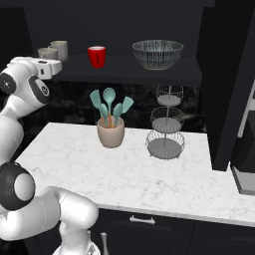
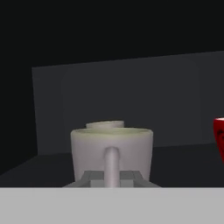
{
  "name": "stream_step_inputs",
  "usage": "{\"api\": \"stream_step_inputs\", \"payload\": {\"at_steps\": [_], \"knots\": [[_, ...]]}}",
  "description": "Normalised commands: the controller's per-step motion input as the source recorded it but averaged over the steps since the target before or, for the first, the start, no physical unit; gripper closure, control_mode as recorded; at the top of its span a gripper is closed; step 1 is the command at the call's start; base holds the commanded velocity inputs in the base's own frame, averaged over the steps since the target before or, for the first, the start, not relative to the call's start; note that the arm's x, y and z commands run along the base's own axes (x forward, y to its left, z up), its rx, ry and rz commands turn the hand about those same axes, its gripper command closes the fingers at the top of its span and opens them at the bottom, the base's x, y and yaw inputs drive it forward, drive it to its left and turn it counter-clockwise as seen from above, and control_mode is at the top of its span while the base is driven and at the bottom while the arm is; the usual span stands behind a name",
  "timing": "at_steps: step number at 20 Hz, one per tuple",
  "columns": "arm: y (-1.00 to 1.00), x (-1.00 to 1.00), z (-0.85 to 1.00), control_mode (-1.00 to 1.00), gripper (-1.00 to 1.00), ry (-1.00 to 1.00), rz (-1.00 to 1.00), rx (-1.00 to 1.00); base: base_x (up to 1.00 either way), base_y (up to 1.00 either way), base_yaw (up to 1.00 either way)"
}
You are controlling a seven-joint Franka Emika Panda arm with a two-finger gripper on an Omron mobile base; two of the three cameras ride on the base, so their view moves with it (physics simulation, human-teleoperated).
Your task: Gather all objects into one cabinet and sort the glasses and bowls to opposite sides.
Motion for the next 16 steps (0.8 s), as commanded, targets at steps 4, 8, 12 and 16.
{"api": "stream_step_inputs", "payload": {"at_steps": [4,8,12,16], "knots": [[0.00,0.00,-0.14,-1.00,1.00,0.01,0.00,0.00,0.00,0.00,0.00],[0.00,0.00,0.00,-1.00,1.00,0.00,0.00,0.00,0.00,0.00,0.00],[0.00,0.00,0.00,-1.00,1.00,0.00,0.00,0.00,0.00,0.00,0.00],[0.00,0.00,0.00,-1.00,1.00,0.00,0.00,0.00,0.00,0.00,0.00]]}}
